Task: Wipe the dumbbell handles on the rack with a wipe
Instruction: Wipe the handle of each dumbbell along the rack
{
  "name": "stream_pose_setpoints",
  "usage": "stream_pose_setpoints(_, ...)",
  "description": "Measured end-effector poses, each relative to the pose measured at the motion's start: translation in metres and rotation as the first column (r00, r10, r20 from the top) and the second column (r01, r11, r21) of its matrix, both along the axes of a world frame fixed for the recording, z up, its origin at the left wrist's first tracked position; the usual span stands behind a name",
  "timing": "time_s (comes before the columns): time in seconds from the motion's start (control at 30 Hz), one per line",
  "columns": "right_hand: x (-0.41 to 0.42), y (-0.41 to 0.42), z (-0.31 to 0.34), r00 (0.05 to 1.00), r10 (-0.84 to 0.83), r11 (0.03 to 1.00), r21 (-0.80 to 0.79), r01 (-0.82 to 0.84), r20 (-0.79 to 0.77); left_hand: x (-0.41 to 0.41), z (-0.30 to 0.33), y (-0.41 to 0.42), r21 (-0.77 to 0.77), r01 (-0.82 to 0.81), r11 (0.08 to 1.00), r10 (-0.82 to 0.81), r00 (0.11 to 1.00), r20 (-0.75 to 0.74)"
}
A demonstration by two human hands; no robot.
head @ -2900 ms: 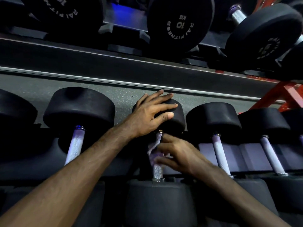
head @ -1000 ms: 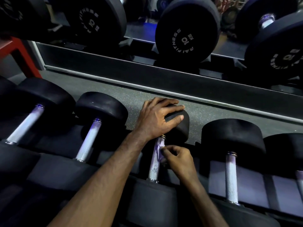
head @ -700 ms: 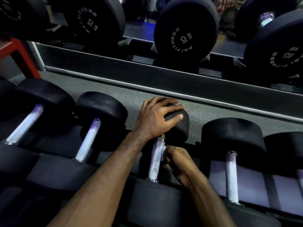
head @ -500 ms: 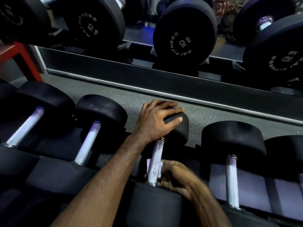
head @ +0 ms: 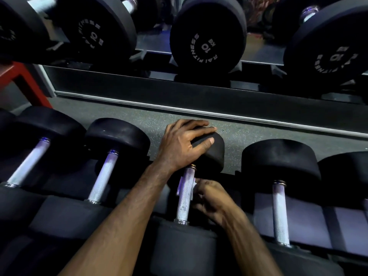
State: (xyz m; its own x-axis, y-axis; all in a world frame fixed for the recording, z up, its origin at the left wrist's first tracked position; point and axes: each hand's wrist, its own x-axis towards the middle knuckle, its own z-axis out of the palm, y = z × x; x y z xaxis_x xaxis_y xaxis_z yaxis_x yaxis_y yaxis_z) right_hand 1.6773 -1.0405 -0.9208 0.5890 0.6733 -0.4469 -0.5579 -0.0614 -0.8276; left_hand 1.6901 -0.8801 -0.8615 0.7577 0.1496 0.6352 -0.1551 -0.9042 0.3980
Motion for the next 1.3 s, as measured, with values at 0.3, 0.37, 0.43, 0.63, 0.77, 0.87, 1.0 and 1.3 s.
stream_pose_setpoints(0.3, 0.005, 0.001, 0.005, 0.95, -0.254, 0.961, -0.066, 0.269, 0.182, -0.001, 0.002, -0.002, 0.0, -0.014, 1.0, 0.014, 1.0, 0.0)
stream_pose_setpoints(0.37, -0.007, -0.011, 0.001, 0.933, -0.233, 0.967, -0.037, 0.253, 0.275, -0.001, 0.003, -0.002, 0.002, -0.012, 1.0, 0.012, 1.0, 0.0)
stream_pose_setpoints(0.43, -0.028, -0.027, 0.001, 0.94, -0.152, 0.982, -0.059, 0.178, 0.306, 0.0, 0.002, -0.002, 0.001, -0.017, 1.0, 0.017, 1.0, 0.008)
stream_pose_setpoints(0.63, -0.004, -0.012, 0.006, 0.757, -0.188, 0.945, -0.095, 0.314, 0.626, -0.002, 0.002, -0.002, -0.001, -0.011, 1.0, 0.011, 1.0, -0.006)
stream_pose_setpoints(0.77, -0.019, -0.024, 0.01, 0.642, 0.068, 0.948, -0.25, 0.197, 0.764, -0.002, 0.002, -0.001, -0.002, -0.007, 1.0, 0.007, 1.0, -0.013)
stream_pose_setpoints(0.87, -0.028, -0.028, 0.019, 0.564, 0.285, 0.921, -0.385, 0.064, 0.776, -0.001, 0.004, -0.001, -0.017, -0.009, 1.0, 0.009, 0.999, -0.037)
stream_pose_setpoints(1.0, 0.0, -0.02, 0.021, 0.213, 0.251, 0.939, -0.291, 0.184, 0.944, -0.002, 0.004, 0.003, -0.026, 0.039, 0.999, -0.041, 0.997, -0.071)
stream_pose_setpoints(1.3, 0.028, -0.026, 0.021, -0.755, 0.37, 0.826, -0.564, 0.0, 0.541, 0.001, 0.0, 0.012, -0.005, 0.068, 0.998, -0.068, 0.996, -0.06)
